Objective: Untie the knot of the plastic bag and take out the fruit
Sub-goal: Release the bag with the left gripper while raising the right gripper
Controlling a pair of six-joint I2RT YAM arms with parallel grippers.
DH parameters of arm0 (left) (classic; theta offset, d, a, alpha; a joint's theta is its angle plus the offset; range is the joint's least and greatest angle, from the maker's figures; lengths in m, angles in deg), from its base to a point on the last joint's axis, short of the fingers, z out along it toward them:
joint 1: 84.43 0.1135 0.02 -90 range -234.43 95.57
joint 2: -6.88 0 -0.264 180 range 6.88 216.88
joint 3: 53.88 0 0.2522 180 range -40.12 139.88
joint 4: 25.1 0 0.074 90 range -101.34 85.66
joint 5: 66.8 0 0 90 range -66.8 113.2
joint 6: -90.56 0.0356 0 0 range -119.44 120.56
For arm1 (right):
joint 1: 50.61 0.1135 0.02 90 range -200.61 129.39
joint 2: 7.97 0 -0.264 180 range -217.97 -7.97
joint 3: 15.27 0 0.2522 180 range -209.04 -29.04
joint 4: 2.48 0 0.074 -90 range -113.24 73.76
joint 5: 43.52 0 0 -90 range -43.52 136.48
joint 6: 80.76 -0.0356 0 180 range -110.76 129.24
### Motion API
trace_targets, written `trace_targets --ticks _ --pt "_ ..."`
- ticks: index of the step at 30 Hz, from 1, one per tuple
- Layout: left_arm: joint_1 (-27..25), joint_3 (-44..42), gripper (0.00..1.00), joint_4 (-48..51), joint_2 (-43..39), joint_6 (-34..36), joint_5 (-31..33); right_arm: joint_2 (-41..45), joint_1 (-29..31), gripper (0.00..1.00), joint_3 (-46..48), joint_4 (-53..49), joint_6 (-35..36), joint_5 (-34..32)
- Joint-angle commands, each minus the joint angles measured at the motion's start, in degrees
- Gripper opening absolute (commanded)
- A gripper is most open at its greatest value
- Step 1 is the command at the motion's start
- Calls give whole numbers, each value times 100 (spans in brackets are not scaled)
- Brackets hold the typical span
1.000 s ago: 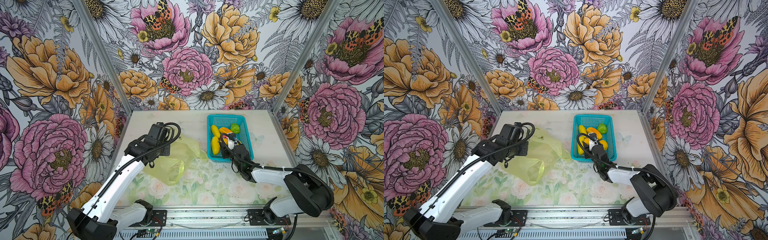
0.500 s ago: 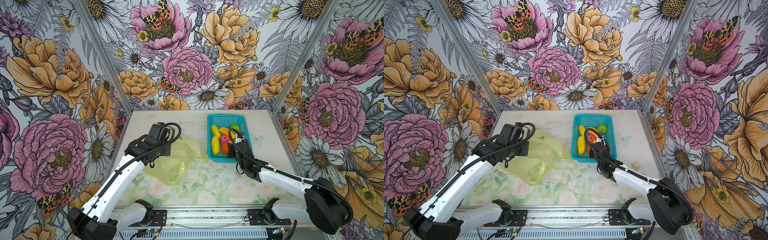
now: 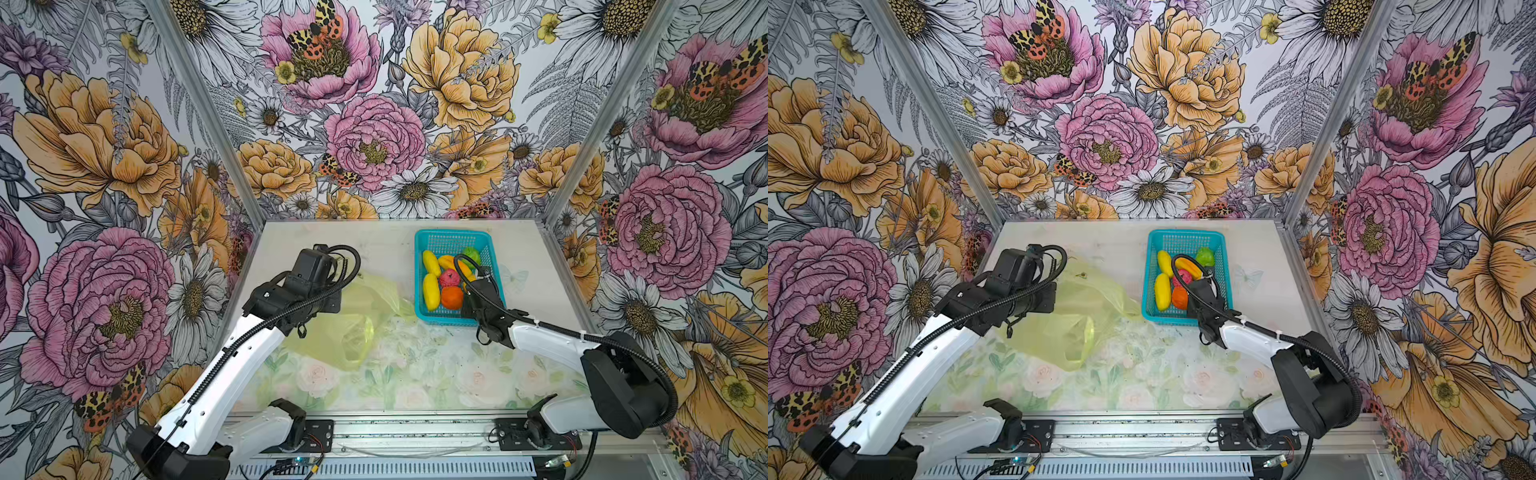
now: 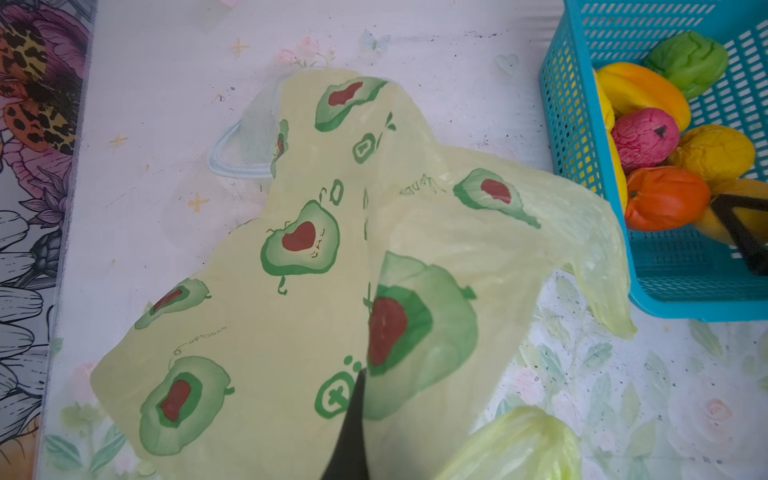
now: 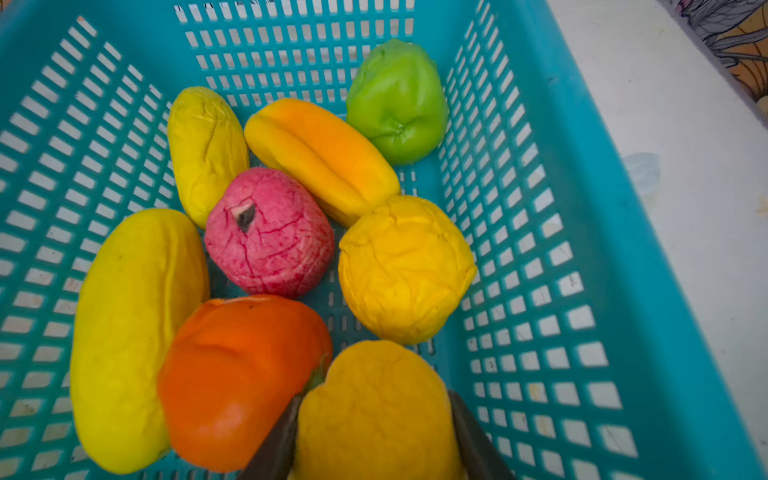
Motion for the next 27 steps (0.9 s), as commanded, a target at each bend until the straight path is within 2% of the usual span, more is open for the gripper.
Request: trace_targets --ticks 1,6,15,24,27 --pt "353 648 0 -89 335 -15 -492 -84 -17 48 -111 -211 -81 305" --pt "803 2087 0 -46 1229 -316 -862 354 -34 65 48 -211 -74 319" --pt "827 3774 0 -377 2533 -993 -1384 1186 -329 73 153 -281 34 658" --pt "747 4240 0 -896 3160 -965 -1551 1797 -452 73 312 -393 -24 831" --pt "630 3895 0 -1104 3167 -938 -1369 2071 -465 73 431 -424 -98 685"
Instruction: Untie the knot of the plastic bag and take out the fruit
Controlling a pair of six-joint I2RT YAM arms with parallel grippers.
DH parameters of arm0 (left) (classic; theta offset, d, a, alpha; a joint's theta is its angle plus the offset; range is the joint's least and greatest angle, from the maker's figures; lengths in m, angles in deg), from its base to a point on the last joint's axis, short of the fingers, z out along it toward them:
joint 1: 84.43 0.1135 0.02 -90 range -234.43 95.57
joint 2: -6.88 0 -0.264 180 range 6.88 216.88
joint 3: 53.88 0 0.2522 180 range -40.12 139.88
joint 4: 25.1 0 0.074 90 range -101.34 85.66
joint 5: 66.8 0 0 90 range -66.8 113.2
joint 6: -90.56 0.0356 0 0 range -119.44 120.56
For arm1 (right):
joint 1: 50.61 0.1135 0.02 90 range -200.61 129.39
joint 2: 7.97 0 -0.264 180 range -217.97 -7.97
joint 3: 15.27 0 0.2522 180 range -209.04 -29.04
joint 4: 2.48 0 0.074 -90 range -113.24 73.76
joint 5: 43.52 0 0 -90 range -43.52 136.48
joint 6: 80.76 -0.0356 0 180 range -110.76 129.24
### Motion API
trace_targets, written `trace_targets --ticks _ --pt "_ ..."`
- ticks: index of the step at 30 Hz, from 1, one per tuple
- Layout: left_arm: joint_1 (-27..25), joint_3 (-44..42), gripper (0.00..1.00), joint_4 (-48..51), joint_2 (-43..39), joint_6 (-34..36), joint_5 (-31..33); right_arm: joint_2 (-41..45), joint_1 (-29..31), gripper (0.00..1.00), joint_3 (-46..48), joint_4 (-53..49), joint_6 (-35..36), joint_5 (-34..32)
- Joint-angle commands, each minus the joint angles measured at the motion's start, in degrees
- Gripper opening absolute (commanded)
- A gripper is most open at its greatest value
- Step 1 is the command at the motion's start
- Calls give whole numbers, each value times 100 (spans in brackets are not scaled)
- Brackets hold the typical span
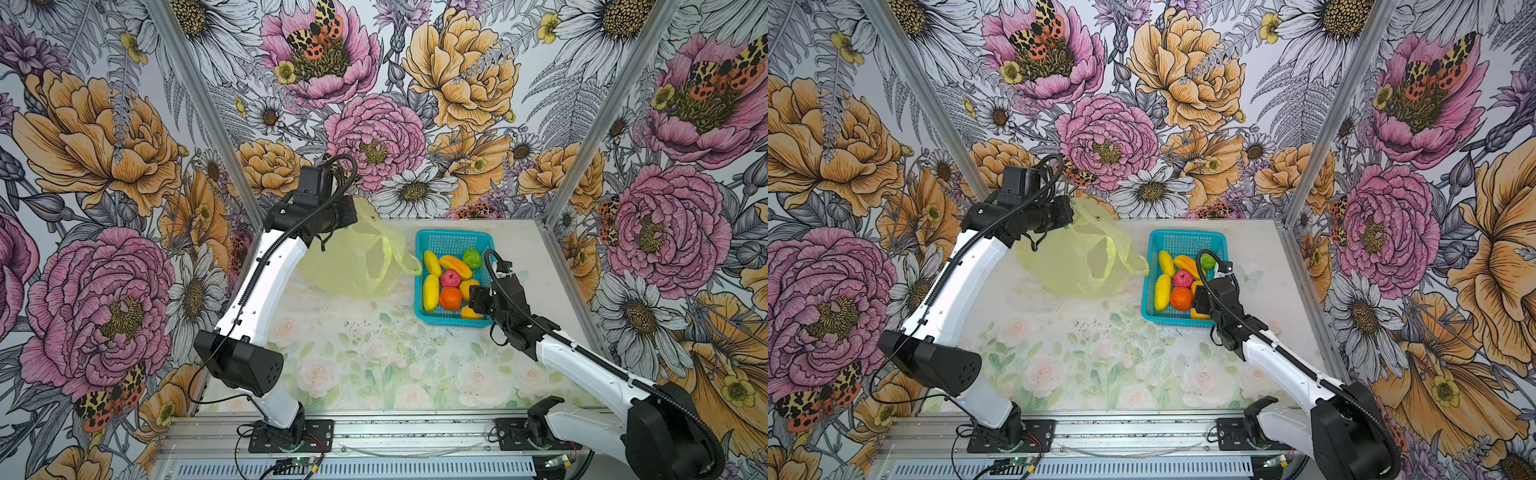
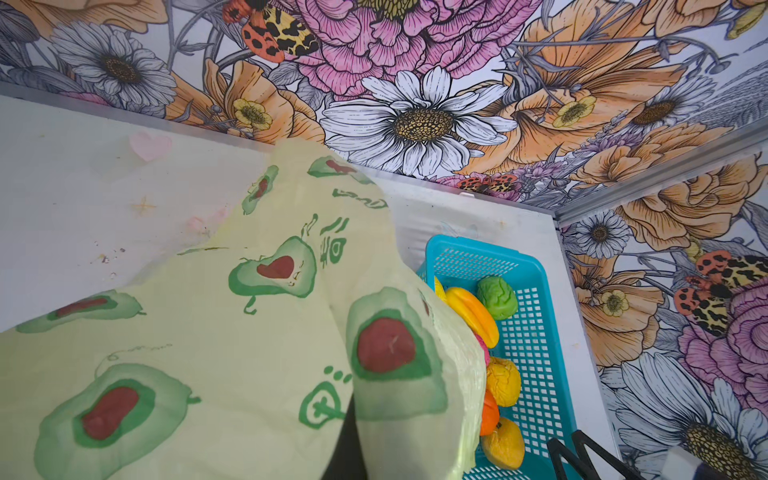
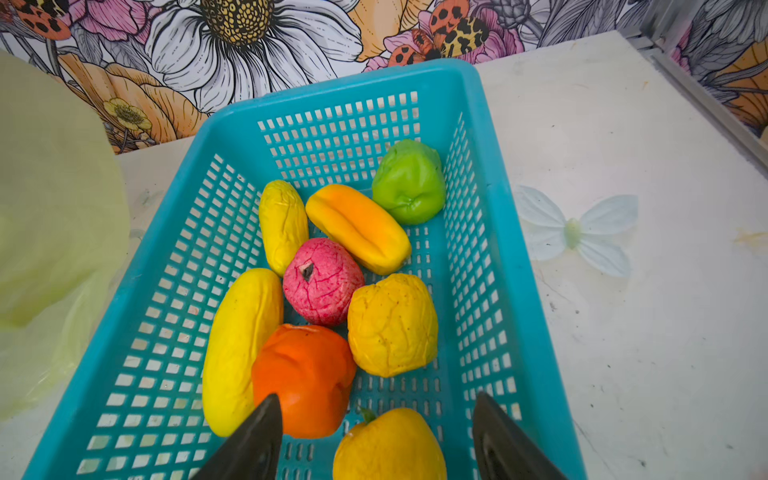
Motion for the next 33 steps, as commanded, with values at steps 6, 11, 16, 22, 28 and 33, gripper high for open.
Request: trace_targets --ticks 6,11,16,22,28,33 --pt "-281 -1527 0 -1223 -285 -44 173 817 -69 77 259 -77 -315 -330" --pt "-327 -2305 5 -1786 -549 -112 261 1204 -86 84 65 -76 -450 -178" --pt "-249 -2720 48 -2044 -864 -126 301 1523 -120 99 -215 -87 -640 -431" --pt "-196 -3512 99 -2565 -1911 -176 296 2033 -190 100 -620 -102 -529 -531" --pt "-188 -5197 99 -3646 -3933 -113 1353 1829 -464 97 -1248 -307 -260 -673" --pt "314 -6914 99 -4694 -5523 448 3422 1625 -621 99 -1237 -227 773 -1975"
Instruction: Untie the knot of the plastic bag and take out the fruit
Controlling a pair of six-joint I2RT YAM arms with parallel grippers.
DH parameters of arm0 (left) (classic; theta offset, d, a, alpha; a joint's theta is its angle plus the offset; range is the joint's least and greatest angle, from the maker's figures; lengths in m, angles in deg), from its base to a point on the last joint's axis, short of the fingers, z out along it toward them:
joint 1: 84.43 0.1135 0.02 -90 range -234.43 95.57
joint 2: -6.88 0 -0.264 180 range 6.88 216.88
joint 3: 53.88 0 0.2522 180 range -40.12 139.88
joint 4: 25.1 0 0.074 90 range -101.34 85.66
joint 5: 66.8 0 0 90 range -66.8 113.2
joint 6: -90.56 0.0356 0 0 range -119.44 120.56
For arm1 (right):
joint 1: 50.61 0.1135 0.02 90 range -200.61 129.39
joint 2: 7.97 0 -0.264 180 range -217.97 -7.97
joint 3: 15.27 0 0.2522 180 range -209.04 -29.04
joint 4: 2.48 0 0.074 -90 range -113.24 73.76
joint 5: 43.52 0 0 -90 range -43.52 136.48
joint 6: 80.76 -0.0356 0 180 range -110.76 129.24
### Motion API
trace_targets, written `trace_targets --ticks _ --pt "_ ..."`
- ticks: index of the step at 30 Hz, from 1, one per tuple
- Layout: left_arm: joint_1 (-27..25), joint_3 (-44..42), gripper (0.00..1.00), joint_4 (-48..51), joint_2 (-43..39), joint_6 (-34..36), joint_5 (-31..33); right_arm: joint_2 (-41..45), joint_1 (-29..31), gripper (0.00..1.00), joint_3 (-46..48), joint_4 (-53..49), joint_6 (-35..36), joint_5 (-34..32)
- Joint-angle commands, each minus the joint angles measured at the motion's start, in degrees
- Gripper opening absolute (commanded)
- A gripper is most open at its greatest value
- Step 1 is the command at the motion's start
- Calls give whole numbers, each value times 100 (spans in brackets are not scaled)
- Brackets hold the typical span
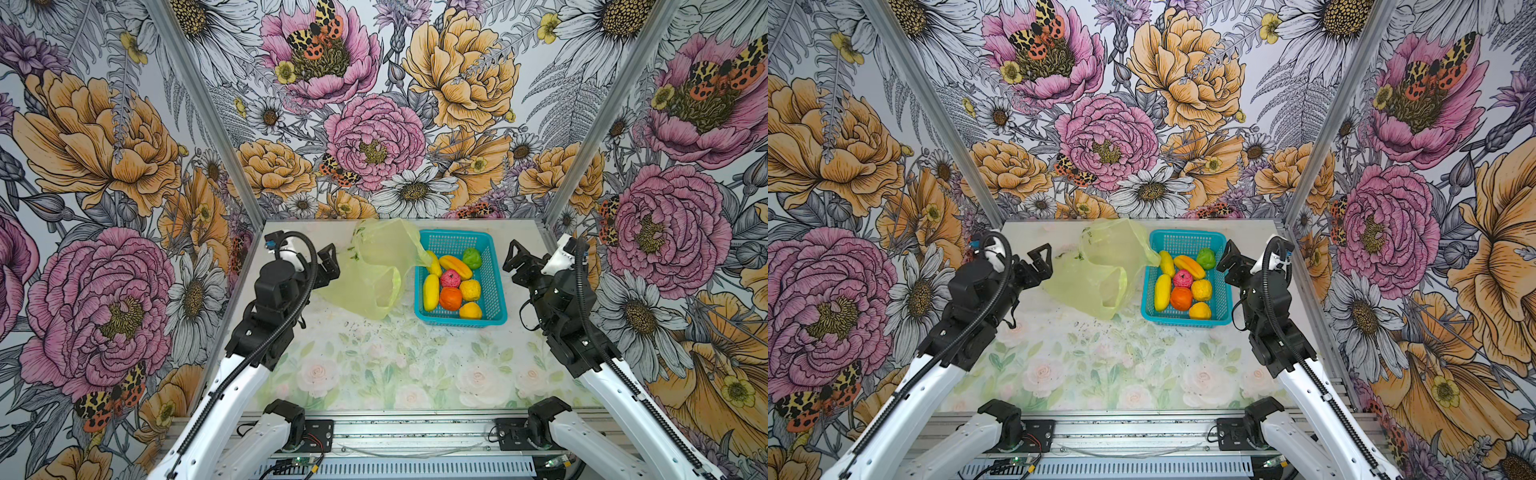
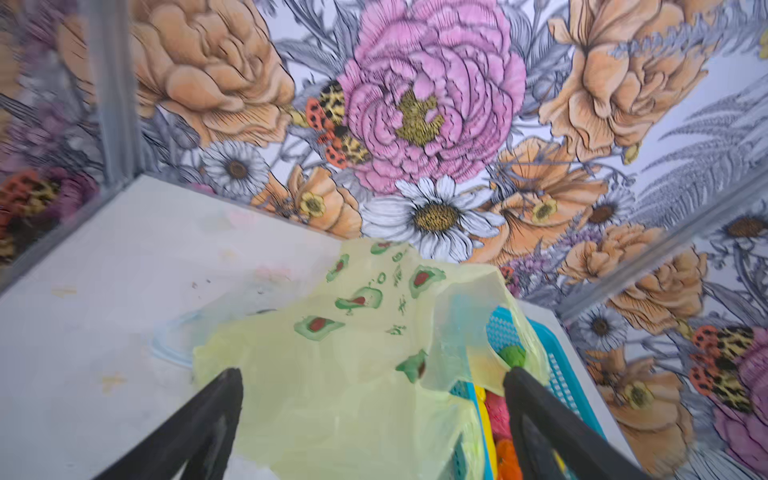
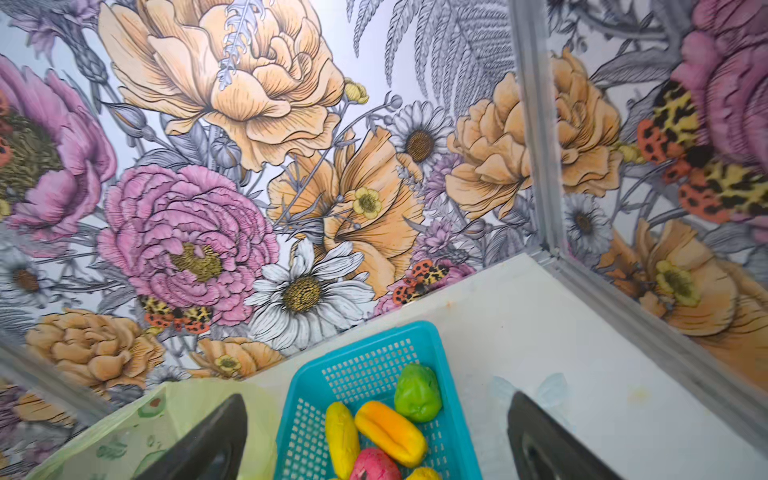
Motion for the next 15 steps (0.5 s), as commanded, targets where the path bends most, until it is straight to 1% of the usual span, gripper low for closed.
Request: trace_targets --ticks 1,2,4,5,6,8,9,10,12,13,15 --pt "454 -1046 99 -1159 -561 546 1736 -142 -161 99 43 12 959 -1051" --pt "663 -1450 99 -1492 -724 640 1943 -123 -264 100 227 190 1296 -1073" --pt "1161 -2098 99 -2077 -862 676 2063 -25 -509 99 816 710 1931 -1184" --pt "1492 -2389 99 -2350 -840 665 2003 59 -730 99 1220 987 1954 -1311" --pt "1770 -2533 99 -2420 -783 575 1917 155 -946 99 1532 1211 1838 -1246" --pt "2257 -2644 99 -2394 -533 514 1669 380 -1364 99 2331 2074 1792 -639" --pt "2298 -2696 99 -2439 -408 539 1687 408 -1473 100 2659 2517 1736 -669" --pt "2298 -2810 99 -2686 -269 641 1620 397 -1564 99 2960 2929 1645 -758" --pt "2281 -3246 99 -3604 41 912 1240 176 -1777 99 3292 3485 1577 -716" --pt "2282 -3539 99 -4243 234 1011 1005 -73 -1884 100 3354 3700 1548 -648" --pt "2296 -3956 99 -5272 658 1046 864 -684 -2006 100 3269 3889 1512 -473"
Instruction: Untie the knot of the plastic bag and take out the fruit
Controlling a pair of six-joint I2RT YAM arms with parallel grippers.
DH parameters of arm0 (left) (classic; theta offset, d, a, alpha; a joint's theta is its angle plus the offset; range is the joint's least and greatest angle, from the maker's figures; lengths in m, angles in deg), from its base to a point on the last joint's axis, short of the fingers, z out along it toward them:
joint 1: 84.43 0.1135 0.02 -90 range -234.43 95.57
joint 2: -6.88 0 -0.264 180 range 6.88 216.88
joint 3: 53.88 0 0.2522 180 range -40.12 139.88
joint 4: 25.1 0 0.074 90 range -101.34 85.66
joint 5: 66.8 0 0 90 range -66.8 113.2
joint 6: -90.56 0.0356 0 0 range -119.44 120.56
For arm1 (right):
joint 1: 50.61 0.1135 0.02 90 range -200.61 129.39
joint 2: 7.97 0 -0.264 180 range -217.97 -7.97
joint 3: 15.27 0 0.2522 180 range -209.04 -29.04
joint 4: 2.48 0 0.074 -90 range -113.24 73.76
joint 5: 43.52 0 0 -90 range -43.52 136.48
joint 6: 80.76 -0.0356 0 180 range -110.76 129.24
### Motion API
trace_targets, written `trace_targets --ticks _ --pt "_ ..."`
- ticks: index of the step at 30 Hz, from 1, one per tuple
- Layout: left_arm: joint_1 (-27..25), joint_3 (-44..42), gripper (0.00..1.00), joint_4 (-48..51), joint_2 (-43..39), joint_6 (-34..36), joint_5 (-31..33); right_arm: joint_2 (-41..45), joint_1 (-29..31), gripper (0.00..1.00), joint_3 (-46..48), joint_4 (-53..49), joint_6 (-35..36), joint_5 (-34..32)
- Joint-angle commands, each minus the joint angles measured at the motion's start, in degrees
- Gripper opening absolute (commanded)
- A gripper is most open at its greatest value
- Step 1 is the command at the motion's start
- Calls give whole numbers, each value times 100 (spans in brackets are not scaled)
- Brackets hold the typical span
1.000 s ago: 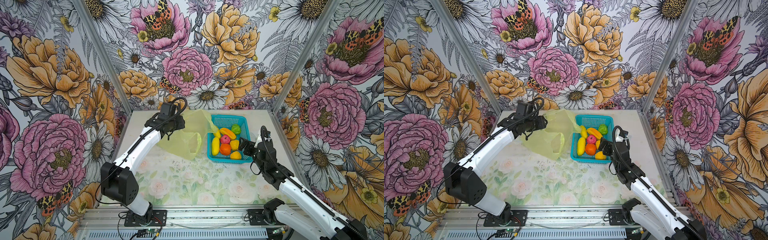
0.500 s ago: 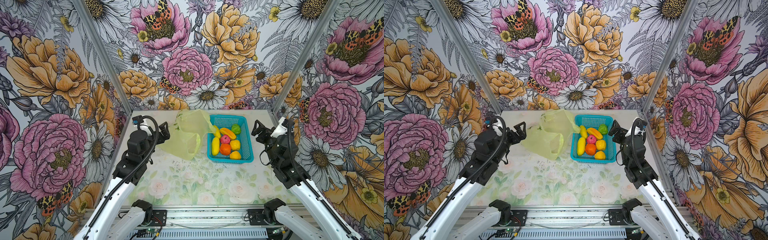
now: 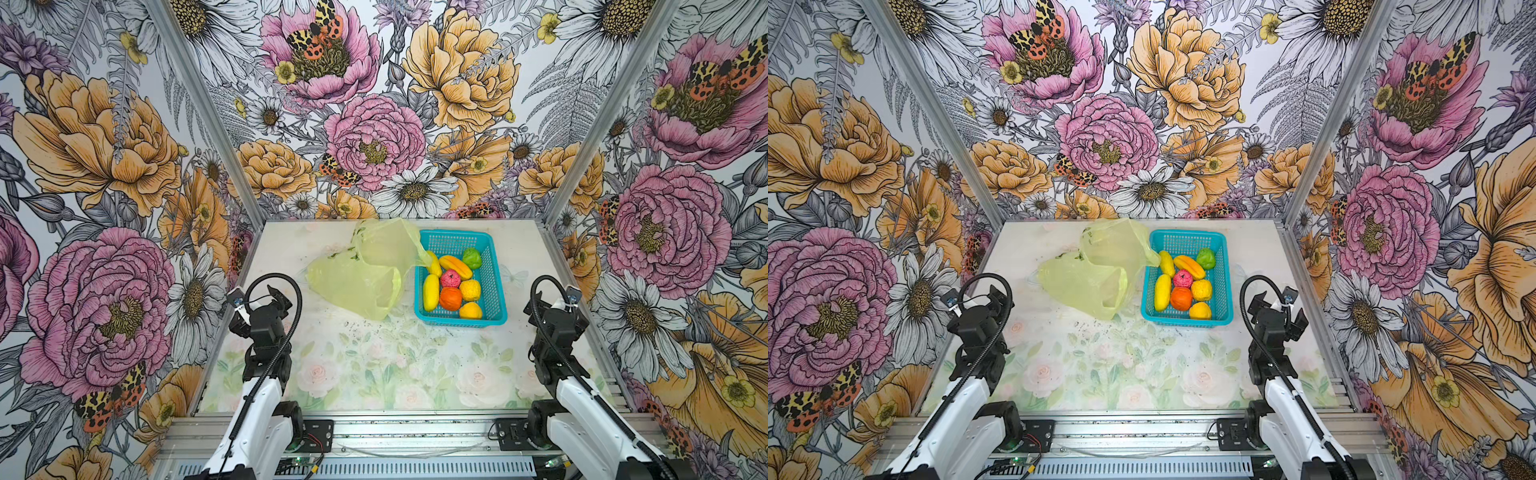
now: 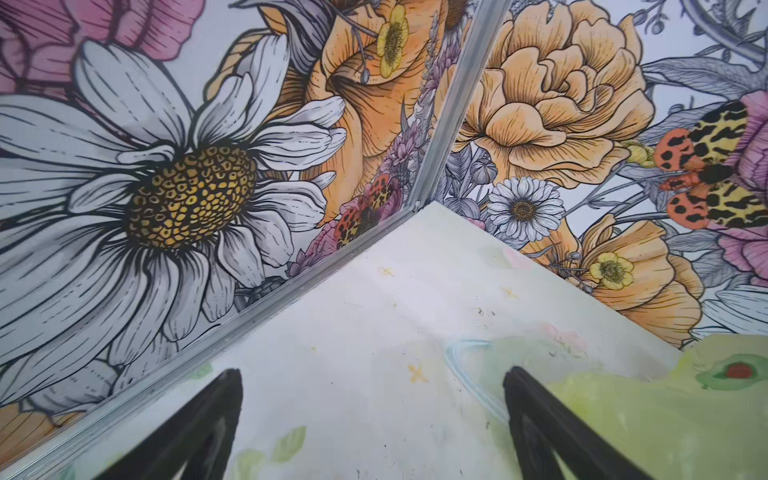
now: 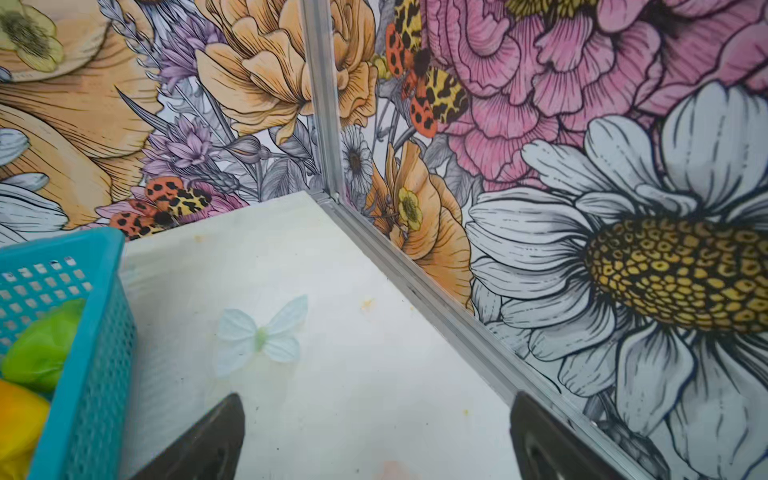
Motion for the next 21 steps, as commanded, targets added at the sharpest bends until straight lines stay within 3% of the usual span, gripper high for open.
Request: trace_targets --ticks 1,6,8,10,12,14,15,17,19,21 --pt "41 -519 99 -2090 549 313 -395 -793 -144 99 -198 1384 20 310" --pt "81 -105 99 -2150 1677 544 -690 -2335 -338 99 -348 2453 14 559" --pt "74 137 99 -2504 2347 656 -897 -2594 -466 99 -666 2113 -102 986" --pt "57 342 99 -2616 2670 766 -1310 -3072 -584 99 -728 2495 -282 1271" --pt "40 345 99 -3057 3013 856 -1645 -3003 -574 99 -849 2223 -253 1458" --pt "85 400 99 -3675 3542 1010 -2477 -3127 -558 99 -849 2467 -90 1596" --pt "29 524 99 -3421 3574 1211 -2860 -3110 -515 100 -907 2279 -90 1554" --pt "-211 733 99 -3303 3861 1565 -2930 -3193 -435 100 -990 2288 30 1522" --pt "-215 637 99 -3986 4280 1663 -3307 -3228 -385 100 -974 2336 100 1546" --pt "-234 611 99 -3662 4053 1673 -3089 -3257 -307 99 -753 2779 260 1698"
